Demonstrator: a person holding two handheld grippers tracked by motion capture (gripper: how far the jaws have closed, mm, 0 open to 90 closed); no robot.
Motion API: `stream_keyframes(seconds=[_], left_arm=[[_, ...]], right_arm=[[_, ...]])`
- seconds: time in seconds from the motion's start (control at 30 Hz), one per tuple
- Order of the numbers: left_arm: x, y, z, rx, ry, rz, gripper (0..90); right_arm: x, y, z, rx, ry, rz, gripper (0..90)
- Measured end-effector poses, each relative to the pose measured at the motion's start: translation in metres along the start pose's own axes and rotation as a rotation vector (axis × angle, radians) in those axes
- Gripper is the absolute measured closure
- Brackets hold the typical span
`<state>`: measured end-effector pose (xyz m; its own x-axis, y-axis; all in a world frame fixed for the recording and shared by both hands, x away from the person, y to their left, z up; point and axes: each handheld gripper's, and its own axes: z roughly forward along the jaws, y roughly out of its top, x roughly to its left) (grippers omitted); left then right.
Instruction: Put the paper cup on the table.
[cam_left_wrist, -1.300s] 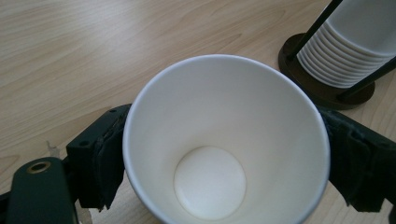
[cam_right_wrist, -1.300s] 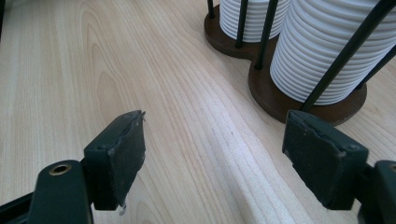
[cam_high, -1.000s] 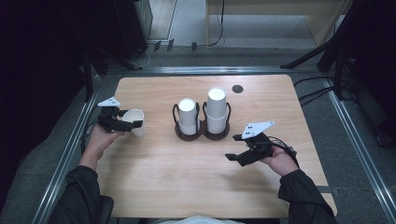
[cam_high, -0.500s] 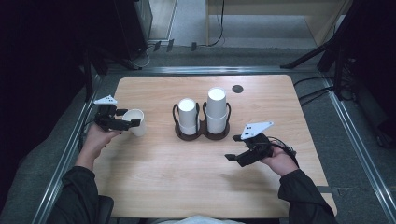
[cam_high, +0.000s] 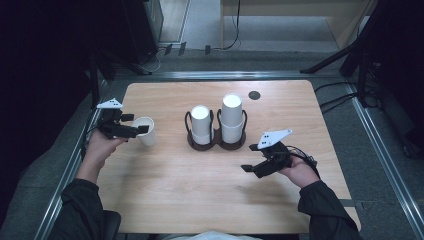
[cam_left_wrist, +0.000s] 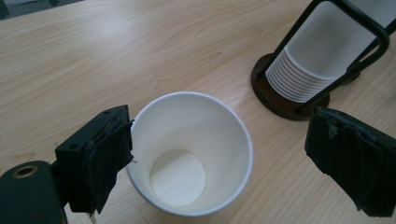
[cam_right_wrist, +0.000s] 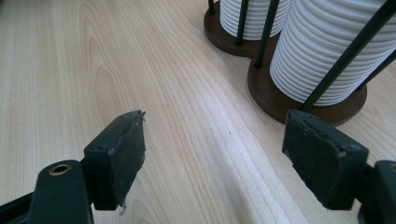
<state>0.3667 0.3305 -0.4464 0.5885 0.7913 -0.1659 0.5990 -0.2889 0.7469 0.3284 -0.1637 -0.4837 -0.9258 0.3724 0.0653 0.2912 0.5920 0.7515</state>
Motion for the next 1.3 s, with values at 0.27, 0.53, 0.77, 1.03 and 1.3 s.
stream_keyframes(seconds=[0.27,0.53,0.77,1.03,1.3], left_arm=[[-0.028,0.010,0.004,0.005,-0.027,0.070,7.7],[-0.052,0.012,0.017,0.043,-0.059,0.104,7.7],[-0.078,0.013,0.022,0.042,-0.109,0.145,8.0],[-0.105,0.012,0.025,0.026,-0.170,0.161,8.0],[-0.127,0.013,0.034,0.032,-0.193,0.192,8.0]], right_arm=[[0.002,0.000,0.001,0.011,0.002,-0.001,21.4],[0.004,0.000,0.005,0.024,0.006,-0.013,21.4],[0.004,0.000,0.005,0.024,0.005,-0.010,21.4],[0.003,-0.001,0.005,0.032,-0.001,-0.013,21.4],[0.003,-0.001,0.005,0.035,-0.002,-0.018,21.4]])
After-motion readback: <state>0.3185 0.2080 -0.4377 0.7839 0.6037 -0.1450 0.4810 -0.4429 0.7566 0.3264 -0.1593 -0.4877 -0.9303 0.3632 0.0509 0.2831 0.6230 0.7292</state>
